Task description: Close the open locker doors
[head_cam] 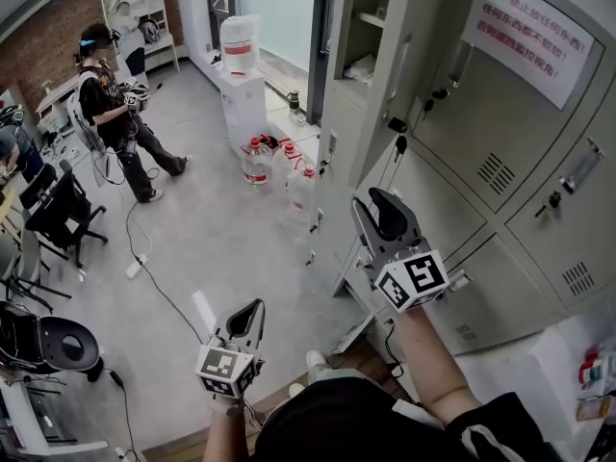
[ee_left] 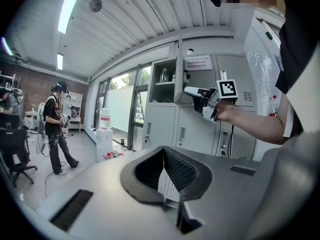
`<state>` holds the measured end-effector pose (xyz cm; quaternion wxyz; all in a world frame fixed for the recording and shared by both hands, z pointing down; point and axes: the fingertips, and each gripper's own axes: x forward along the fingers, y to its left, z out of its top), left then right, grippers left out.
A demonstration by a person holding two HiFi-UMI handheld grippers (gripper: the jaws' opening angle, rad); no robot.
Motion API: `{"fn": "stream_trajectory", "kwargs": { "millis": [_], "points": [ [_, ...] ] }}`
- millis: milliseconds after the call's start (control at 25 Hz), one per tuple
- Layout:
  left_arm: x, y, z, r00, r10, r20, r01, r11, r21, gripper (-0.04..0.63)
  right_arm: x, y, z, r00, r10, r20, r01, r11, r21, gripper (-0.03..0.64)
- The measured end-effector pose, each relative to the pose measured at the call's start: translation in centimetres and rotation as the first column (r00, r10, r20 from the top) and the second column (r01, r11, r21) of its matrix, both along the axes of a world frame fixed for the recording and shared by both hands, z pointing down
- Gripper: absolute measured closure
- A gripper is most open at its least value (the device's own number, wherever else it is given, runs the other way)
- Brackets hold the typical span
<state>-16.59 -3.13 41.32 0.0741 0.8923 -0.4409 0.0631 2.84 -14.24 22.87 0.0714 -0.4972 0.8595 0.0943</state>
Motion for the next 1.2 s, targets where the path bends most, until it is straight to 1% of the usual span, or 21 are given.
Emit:
{"fn": "stream_trajectory", "kwargs": {
  "millis": [200, 280, 440, 600, 840, 1000, 1200],
  "points": [
    [-0.3, -1.6, 0.3, 0.999, -0.033, -0.001, 0.033, 0.999, -0.006, 0.575, -0.2, -2.1, -1.4, 1.0, -0.013, 0.015, 0.012, 0.999, 0.037, 0.465],
    [-0.6, -2.2, 0.4, 0.999, -0.049, -0.001, 0.049, 0.999, -0.005, 0.575, -0.4, -2.9, -1.5, 0.999, -0.019, 0.032, 0.018, 0.999, 0.041, 0.477],
    [-1.5, -3.3, 0.8, 0.996, -0.09, 0.0, 0.09, 0.996, -0.017, 0.575, -1.7, -4.6, -1.5, 0.998, -0.054, 0.014, 0.053, 0.997, 0.057, 0.479],
    [-2.5, -4.3, 1.0, 0.992, -0.13, 0.006, 0.13, 0.991, -0.021, 0.575, -3.0, -6.4, -1.6, 0.995, -0.093, 0.027, 0.091, 0.994, 0.057, 0.478],
    [-3.4, -5.2, 1.1, 0.984, -0.178, 0.026, 0.178, 0.983, -0.03, 0.575, -4.7, -9.4, -1.7, 0.988, -0.152, 0.002, 0.152, 0.987, 0.06, 0.477],
    [-3.7, -5.7, 1.3, 0.977, -0.211, 0.037, 0.213, 0.976, -0.04, 0.575, -5.2, -11.5, -1.7, 0.984, -0.177, 0.005, 0.177, 0.983, 0.051, 0.477],
    [-3.7, -6.5, 1.5, 0.968, -0.246, 0.04, 0.248, 0.967, -0.05, 0.575, -5.6, -14.0, -1.8, 0.979, -0.203, -0.014, 0.203, 0.978, 0.047, 0.472]
  ]
}}
